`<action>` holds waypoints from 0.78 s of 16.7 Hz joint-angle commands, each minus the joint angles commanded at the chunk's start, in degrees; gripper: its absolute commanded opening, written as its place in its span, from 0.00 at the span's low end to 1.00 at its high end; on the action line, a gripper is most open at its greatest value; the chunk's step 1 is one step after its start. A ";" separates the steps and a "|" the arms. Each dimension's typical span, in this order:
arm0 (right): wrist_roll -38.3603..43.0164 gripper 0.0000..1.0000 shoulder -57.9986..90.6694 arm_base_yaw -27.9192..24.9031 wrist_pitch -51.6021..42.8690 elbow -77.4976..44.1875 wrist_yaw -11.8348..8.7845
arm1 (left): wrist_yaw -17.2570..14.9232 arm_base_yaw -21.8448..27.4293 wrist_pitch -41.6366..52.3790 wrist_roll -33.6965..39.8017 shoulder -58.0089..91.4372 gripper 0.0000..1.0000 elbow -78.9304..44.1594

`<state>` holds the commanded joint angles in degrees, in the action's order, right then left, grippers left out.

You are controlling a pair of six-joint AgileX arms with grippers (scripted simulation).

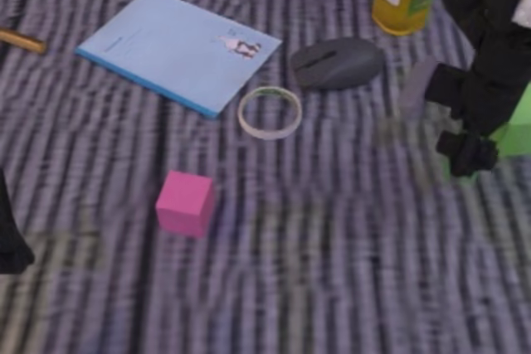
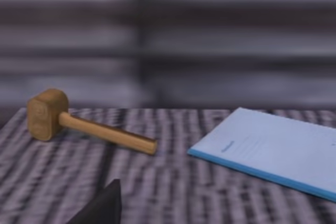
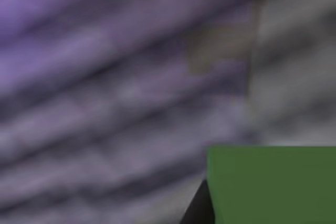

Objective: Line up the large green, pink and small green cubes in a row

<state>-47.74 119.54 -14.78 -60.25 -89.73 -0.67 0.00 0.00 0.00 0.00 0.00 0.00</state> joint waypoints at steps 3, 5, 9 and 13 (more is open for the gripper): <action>0.00 0.00 -1.55 -0.14 -2.84 -2.04 0.01 | 0.00 0.00 0.00 0.00 0.00 1.00 0.00; 0.00 0.00 -1.55 -0.14 -2.84 -2.04 0.01 | 0.00 0.00 0.00 0.00 0.00 1.00 0.00; 0.17 0.00 -2.55 -2.04 -2.66 -0.62 -0.01 | 0.00 0.00 0.00 0.00 0.00 1.00 0.00; 1.06 0.00 -8.05 -11.09 -2.16 5.26 -0.04 | 0.00 0.00 0.00 0.00 0.00 1.00 0.00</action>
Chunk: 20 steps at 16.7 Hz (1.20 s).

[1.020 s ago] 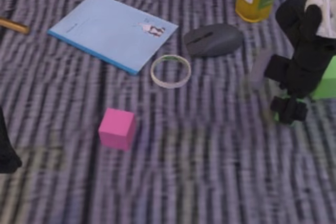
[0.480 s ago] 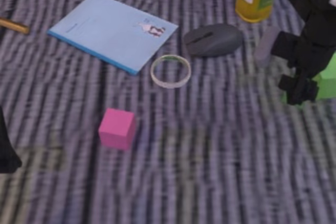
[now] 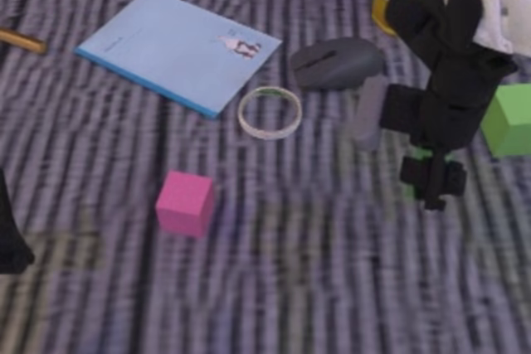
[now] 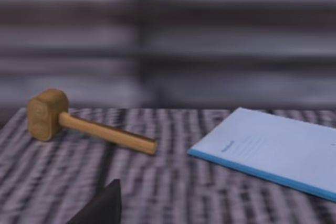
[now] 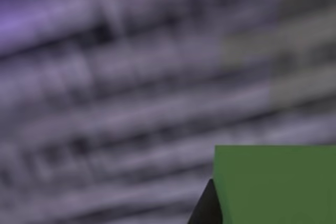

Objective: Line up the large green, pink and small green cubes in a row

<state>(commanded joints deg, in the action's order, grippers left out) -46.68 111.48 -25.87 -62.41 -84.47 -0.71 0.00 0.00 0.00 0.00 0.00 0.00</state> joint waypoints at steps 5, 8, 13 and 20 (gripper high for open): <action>1.00 0.00 -8.30 -14.27 0.67 9.09 -0.04 | 0.00 0.00 0.00 0.00 0.00 1.00 0.00; 1.38 0.00 -11.31 -18.66 1.08 12.13 0.01 | 0.00 0.00 0.00 0.00 0.00 1.00 0.00; 1.50 0.00 -11.20 -18.69 1.18 12.29 -0.04 | 0.00 0.00 0.00 0.00 0.00 1.00 0.00; 1.72 0.00 -6.87 -18.92 14.64 20.84 -0.03 | 0.00 0.00 0.00 0.00 0.00 1.00 0.00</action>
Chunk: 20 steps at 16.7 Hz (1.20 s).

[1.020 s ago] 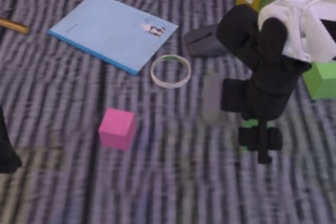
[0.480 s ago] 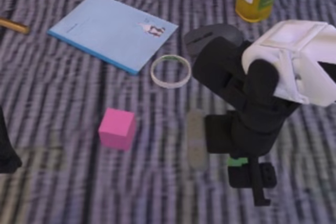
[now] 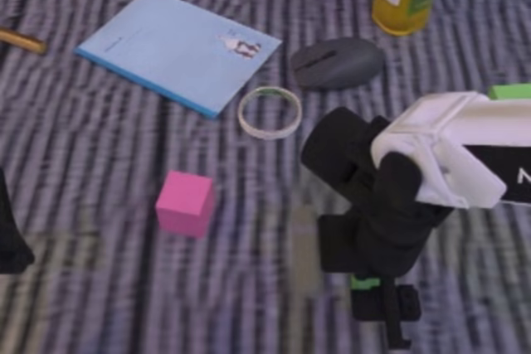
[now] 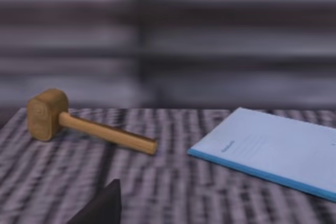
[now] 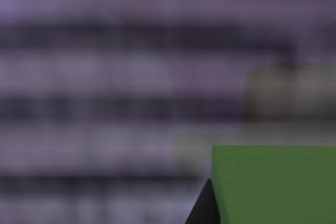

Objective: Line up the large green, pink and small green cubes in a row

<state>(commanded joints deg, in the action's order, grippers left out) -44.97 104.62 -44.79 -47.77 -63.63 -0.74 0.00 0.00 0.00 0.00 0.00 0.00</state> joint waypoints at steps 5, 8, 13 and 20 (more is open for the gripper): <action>-0.05 0.00 0.96 -0.15 2.21 1.63 0.07 | 0.00 0.00 0.00 0.00 0.00 1.00 0.00; -0.05 0.15 0.96 -0.15 2.21 1.63 0.07 | 0.00 0.00 0.00 0.00 0.00 1.00 0.00; -0.05 0.53 0.96 -0.15 2.21 1.63 0.07 | 0.00 0.00 0.00 0.00 0.00 1.00 0.00; -0.05 1.00 0.96 -0.15 2.21 1.63 0.07 | 0.00 0.00 0.00 0.00 0.00 1.00 0.00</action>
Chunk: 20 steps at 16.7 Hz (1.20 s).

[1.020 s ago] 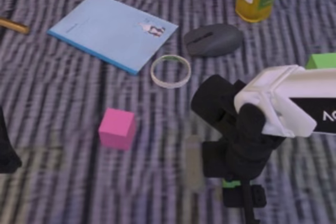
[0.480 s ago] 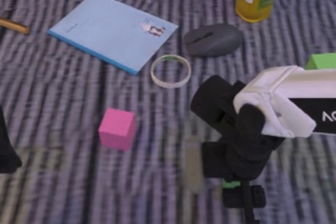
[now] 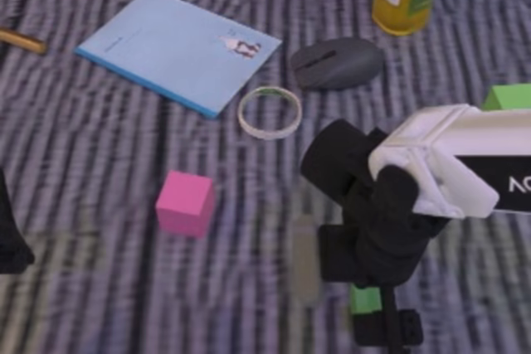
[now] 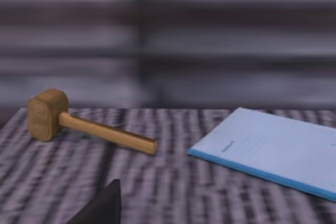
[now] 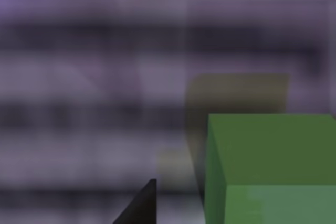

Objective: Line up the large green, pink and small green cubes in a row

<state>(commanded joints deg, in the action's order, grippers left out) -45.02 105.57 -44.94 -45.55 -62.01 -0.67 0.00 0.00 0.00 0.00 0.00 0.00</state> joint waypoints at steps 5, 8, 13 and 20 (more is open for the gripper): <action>0.00 1.00 0.00 0.00 0.00 0.00 0.00 | 0.00 0.00 0.00 0.00 0.00 1.00 0.00; 0.00 1.00 -0.04 0.08 -0.01 -0.01 0.00 | 0.00 0.00 0.00 0.00 0.00 1.00 0.00; -0.14 1.00 -2.39 -0.03 -6.92 -4.38 -0.04 | 0.00 0.00 0.00 0.00 0.00 1.00 0.00; -0.37 1.00 -6.04 -0.22 -15.68 -9.68 -0.03 | 0.00 0.00 0.00 0.00 0.00 1.00 0.00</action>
<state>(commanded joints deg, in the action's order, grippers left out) -45.39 99.54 -45.15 -61.24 -71.69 -0.70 0.00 0.00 0.00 0.00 0.00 0.00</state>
